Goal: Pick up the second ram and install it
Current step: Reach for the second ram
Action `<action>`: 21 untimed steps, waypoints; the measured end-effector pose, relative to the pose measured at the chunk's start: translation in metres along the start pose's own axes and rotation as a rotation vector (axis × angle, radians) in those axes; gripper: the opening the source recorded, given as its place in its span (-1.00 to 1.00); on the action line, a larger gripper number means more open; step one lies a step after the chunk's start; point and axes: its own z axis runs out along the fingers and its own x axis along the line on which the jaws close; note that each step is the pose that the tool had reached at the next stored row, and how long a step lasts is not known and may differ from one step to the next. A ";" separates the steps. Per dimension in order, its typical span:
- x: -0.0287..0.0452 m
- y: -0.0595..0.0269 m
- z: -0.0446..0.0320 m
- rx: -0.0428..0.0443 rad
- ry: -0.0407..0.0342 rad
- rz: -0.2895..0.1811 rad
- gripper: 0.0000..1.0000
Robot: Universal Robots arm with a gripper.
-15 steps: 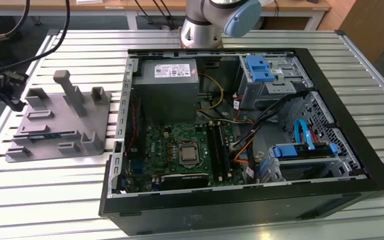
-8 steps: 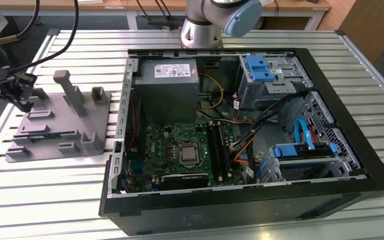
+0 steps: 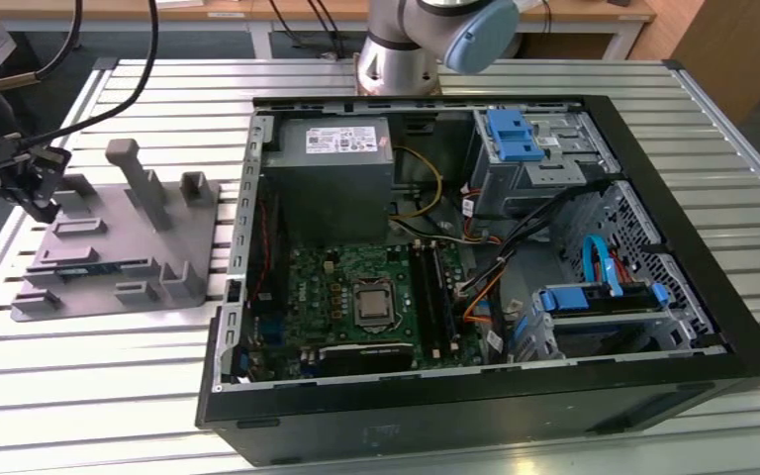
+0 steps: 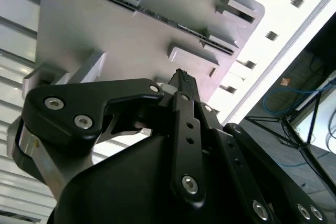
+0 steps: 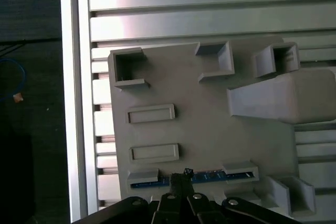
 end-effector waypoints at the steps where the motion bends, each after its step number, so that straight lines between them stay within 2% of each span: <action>1: 0.0000 0.0000 0.0001 0.0001 0.0014 0.000 -0.80; 5: -0.0001 0.0000 0.0001 0.0018 0.0033 0.000 -0.80; 7: -0.0003 0.0000 0.0004 0.0138 0.0031 -0.007 -0.80; 8: -0.0003 -0.0001 0.0006 0.0163 0.0033 -0.019 -0.80; 11: -0.0002 0.0000 0.0011 0.0178 0.0047 -0.070 -0.80; 12: -0.0002 0.0000 0.0011 0.0178 0.0047 -0.075 -0.80; 21: -0.0032 -0.0005 0.0042 0.0183 0.0044 -0.075 -0.80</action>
